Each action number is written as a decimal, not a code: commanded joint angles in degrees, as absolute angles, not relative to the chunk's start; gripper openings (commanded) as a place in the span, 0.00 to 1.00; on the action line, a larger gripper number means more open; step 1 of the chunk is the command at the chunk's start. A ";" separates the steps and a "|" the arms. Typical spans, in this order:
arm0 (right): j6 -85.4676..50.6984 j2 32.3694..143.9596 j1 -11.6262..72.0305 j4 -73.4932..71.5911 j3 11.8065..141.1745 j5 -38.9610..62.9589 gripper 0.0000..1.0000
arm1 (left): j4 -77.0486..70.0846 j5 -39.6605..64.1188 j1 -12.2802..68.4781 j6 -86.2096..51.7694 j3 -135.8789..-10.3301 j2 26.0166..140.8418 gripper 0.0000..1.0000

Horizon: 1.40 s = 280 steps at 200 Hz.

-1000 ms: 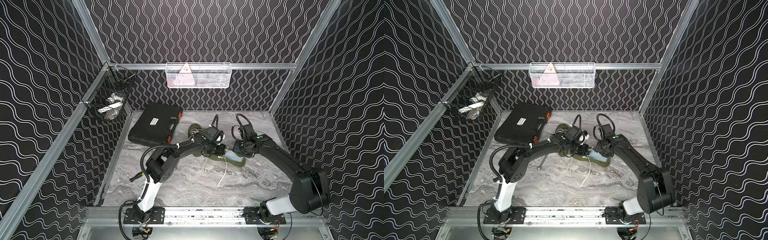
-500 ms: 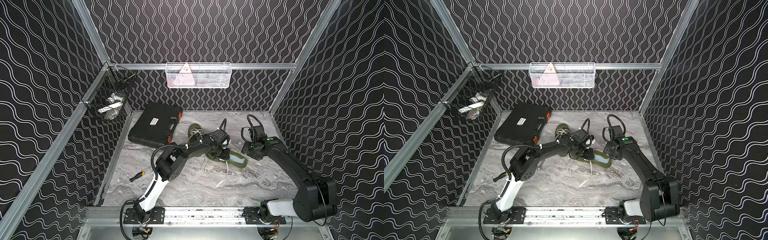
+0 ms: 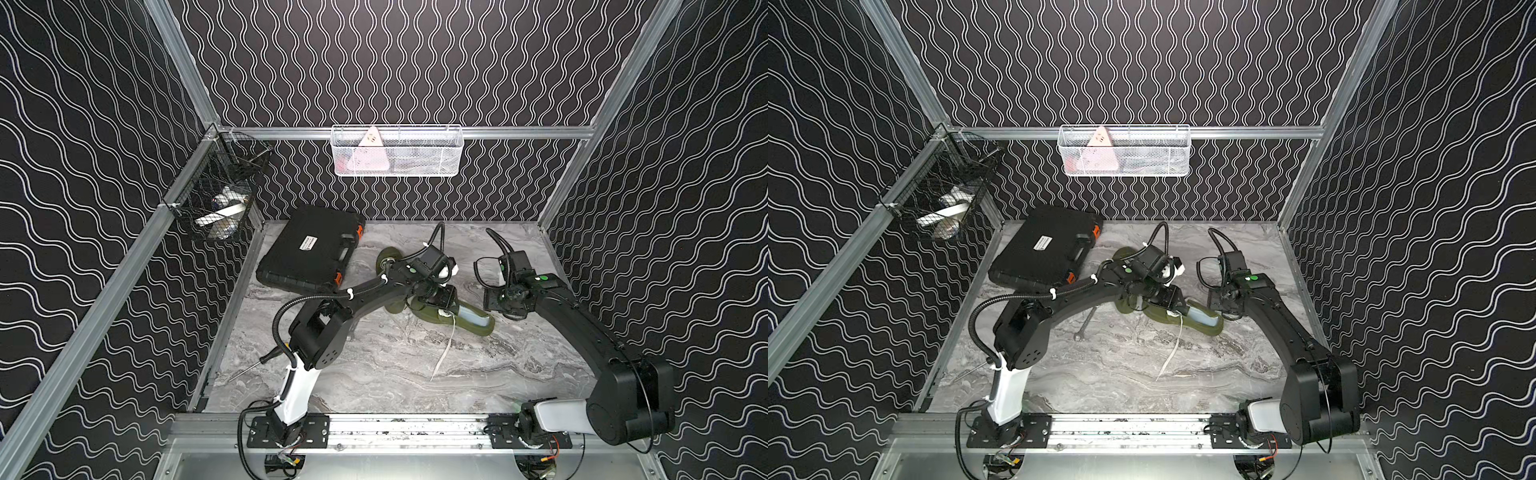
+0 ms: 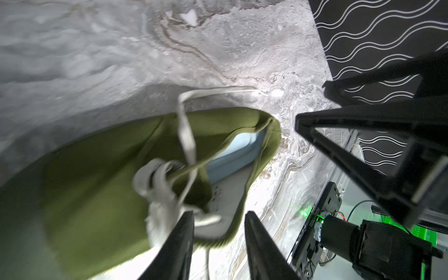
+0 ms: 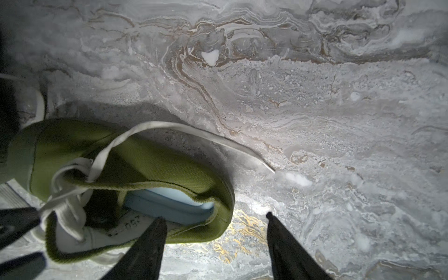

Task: Insert the insole into the shoe
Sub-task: Adjust the shoe at the center of the board.

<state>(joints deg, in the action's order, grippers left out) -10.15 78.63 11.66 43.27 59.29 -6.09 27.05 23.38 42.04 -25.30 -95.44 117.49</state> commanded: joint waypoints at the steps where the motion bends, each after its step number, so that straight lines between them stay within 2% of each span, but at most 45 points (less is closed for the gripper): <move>1: -0.64 79.68 12.04 41.62 59.33 -4.52 0.68 | 26.55 24.67 40.36 -23.39 -92.89 114.50 0.42; 57: 9.37 87.30 14.28 40.89 61.70 -0.60 0.68 | 25.00 27.84 30.73 -22.98 -82.34 105.77 0.43; 120: 11.74 101.54 16.78 43.93 73.54 -1.25 0.66 | 25.57 29.75 22.39 -21.30 -75.30 99.34 0.44; 163: 11.50 97.25 17.28 45.31 72.16 -2.90 0.66 | 26.19 29.91 20.80 -20.52 -74.84 99.21 0.45; 215: 13.35 88.50 18.78 45.30 65.53 -11.96 0.69 | 25.40 31.03 18.55 -21.31 -74.53 99.40 0.45; 280: 16.65 88.20 21.66 45.30 61.76 -8.63 0.71 | 24.79 30.23 17.67 -21.42 -72.63 99.00 0.46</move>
<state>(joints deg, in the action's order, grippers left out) 14.48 87.90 20.71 45.17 62.50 -10.13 25.32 29.95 17.96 -22.26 -73.23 99.18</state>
